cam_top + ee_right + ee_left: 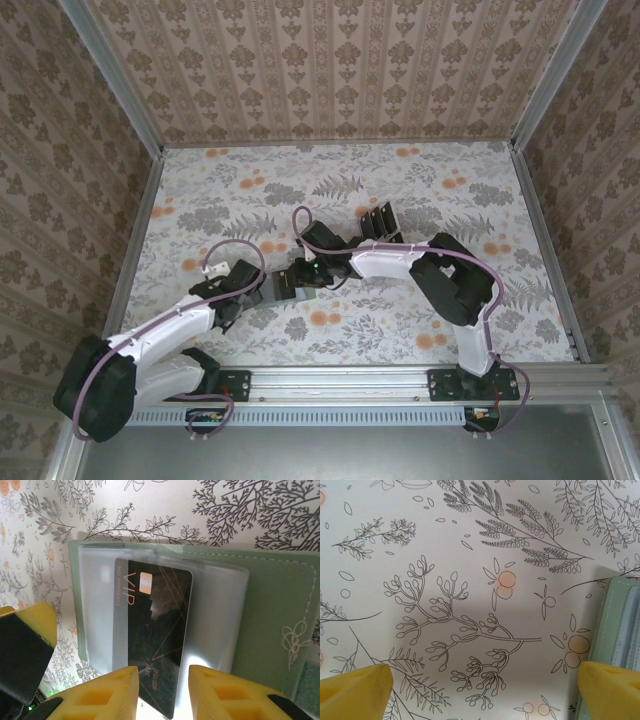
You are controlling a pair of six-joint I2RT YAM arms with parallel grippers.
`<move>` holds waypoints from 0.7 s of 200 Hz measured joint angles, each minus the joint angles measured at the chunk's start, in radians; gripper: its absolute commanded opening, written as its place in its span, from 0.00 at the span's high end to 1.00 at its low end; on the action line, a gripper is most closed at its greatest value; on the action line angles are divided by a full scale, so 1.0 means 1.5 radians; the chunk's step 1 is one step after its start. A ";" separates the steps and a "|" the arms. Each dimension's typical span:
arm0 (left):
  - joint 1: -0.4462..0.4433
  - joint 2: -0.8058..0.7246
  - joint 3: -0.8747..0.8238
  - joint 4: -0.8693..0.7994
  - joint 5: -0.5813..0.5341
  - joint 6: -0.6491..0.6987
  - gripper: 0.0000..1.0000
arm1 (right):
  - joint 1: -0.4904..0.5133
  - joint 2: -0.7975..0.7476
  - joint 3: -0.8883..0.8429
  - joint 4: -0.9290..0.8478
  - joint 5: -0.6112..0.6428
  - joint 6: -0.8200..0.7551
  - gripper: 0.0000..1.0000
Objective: Put the credit cards into the card holder
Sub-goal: Insert the credit card into the card slot.
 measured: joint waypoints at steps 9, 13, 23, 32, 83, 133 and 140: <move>0.000 0.006 0.000 0.001 0.002 -0.001 0.03 | 0.000 0.005 0.006 -0.001 -0.001 0.000 0.68; 0.000 0.008 0.000 0.001 0.003 -0.001 0.03 | 0.000 0.007 0.008 -0.001 0.000 0.000 0.69; 0.000 0.015 0.000 0.002 0.005 -0.001 0.03 | 0.000 0.014 0.014 -0.001 -0.001 -0.001 0.72; 0.000 0.021 0.000 0.005 0.007 -0.001 0.03 | 0.001 0.020 0.019 -0.001 -0.001 -0.002 0.74; 0.000 0.042 -0.004 0.023 0.014 -0.001 0.03 | 0.003 0.036 0.036 -0.002 -0.006 -0.002 0.80; 0.000 0.052 -0.010 0.035 0.020 -0.001 0.03 | 0.006 0.056 0.052 0.001 -0.023 0.003 0.82; 0.000 0.052 -0.010 0.036 0.020 -0.001 0.03 | 0.007 0.060 0.057 0.001 -0.025 0.003 0.81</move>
